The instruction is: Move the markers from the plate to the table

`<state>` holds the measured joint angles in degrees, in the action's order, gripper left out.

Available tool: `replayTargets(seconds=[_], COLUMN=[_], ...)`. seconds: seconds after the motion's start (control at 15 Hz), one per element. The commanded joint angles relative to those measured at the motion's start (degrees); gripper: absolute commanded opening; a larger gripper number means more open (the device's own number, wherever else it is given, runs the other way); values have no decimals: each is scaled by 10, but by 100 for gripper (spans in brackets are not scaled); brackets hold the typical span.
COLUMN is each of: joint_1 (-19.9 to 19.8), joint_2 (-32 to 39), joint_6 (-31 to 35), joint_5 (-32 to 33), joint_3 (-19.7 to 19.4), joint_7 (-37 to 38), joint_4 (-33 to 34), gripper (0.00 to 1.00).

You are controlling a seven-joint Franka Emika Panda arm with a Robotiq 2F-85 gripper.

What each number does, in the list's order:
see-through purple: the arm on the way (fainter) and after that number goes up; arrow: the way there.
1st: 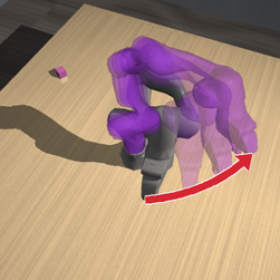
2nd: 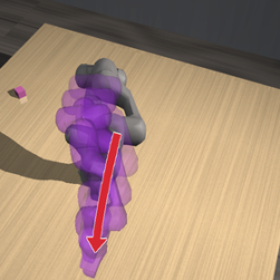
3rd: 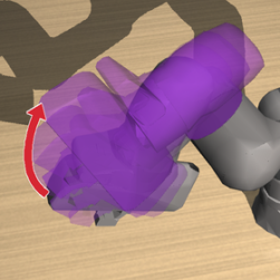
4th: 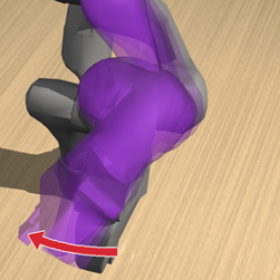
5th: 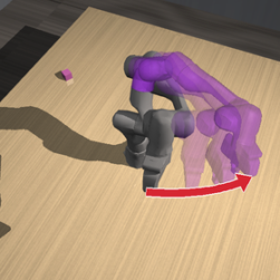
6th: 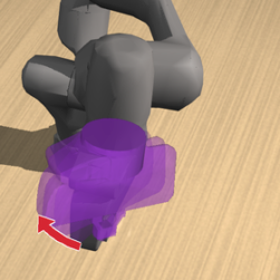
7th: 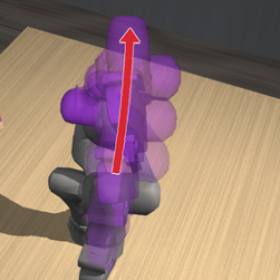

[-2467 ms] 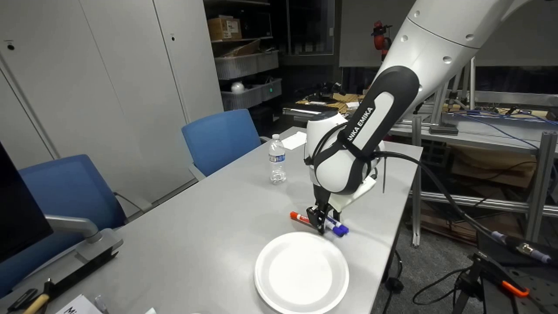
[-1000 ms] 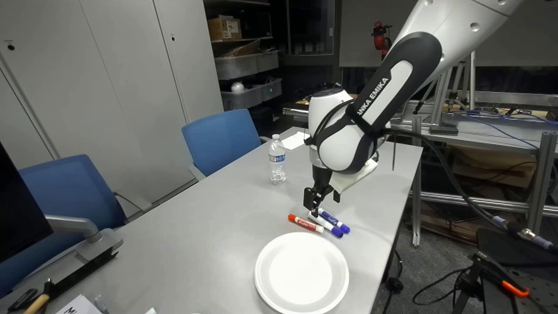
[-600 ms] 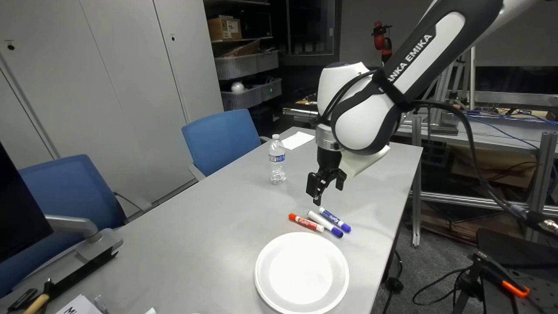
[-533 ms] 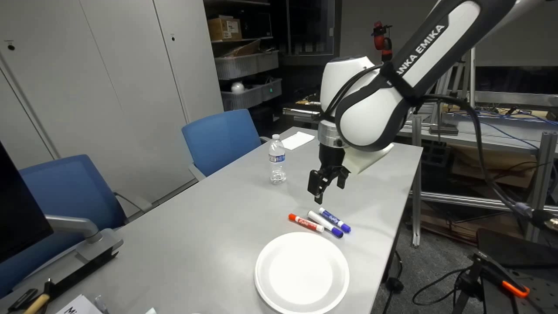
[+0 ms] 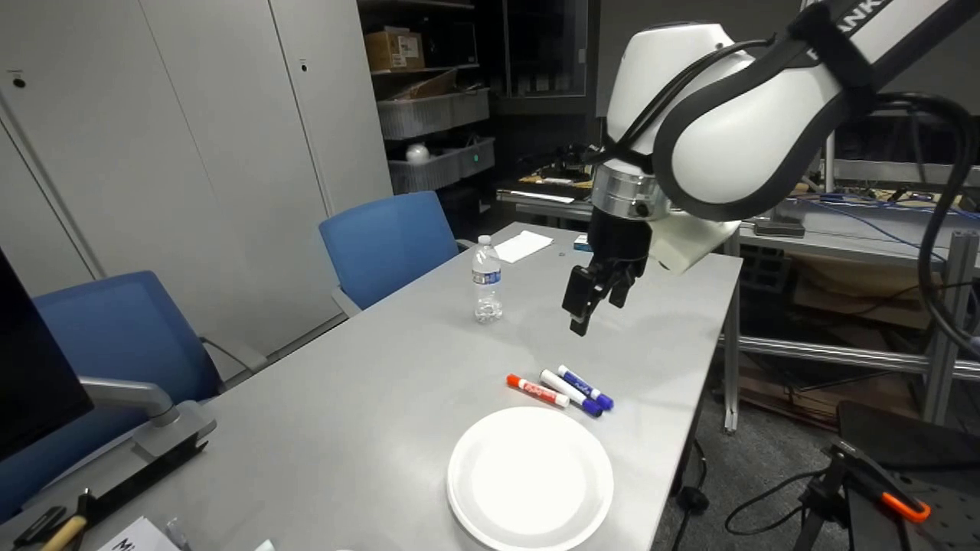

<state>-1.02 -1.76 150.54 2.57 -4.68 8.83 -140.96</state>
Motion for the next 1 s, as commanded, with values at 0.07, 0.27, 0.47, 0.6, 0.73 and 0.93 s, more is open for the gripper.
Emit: replayTargets(seconds=[0.07,0.27,0.47,0.6,0.73,0.93], joint_1=[-5,-10,-10,-10,-10,-10], joint_2=[-99,-78,-95,-95,-95,-95], joint_6=[-2,-1,-1,-1,-1,-1], joint_5=[-9,-4,-5,-5,-5,-5], joint_3=[11,15,16,16,16,16], joint_7=[-24,-10,-10,-10,-10,-11], joint_4=[-65,-48,-61,-63,-63,-63], gripper=[100,100,100,100,100,100])
